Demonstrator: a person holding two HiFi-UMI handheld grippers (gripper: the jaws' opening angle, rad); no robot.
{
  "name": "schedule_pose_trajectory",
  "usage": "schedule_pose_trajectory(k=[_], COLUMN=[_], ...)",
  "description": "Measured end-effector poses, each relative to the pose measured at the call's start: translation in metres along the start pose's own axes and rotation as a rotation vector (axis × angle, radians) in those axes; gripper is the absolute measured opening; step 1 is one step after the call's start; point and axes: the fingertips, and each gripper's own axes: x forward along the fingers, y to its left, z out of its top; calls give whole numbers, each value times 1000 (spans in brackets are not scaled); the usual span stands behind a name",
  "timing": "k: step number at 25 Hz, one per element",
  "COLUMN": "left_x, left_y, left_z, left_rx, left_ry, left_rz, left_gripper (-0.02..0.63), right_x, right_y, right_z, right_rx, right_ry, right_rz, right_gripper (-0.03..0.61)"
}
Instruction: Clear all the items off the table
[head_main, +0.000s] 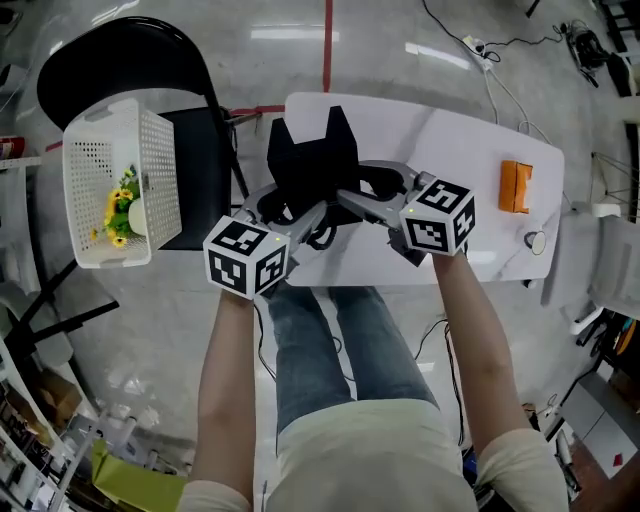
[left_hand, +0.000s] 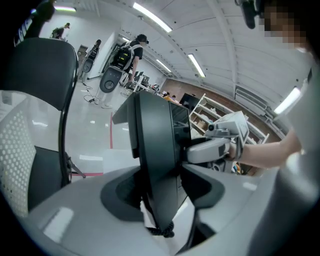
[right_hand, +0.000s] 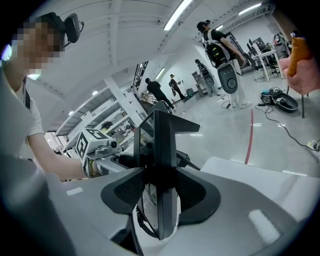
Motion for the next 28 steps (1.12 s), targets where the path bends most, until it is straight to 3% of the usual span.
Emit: schedule_pose_trajectory(k=[13,28], left_x=[-149,-300], left_y=[57,165], left_z=[20,28], left_rx=[-83,-159], left_ry=[-99,-196], left_rz=[109,230], left_gripper=[225,227], right_x=[89,229], right_y=[117,225], right_z=[71,138], right_rx=[-97,-196], right_ry=[77,136], right_rz=[102,223], right_gripper=[189,187])
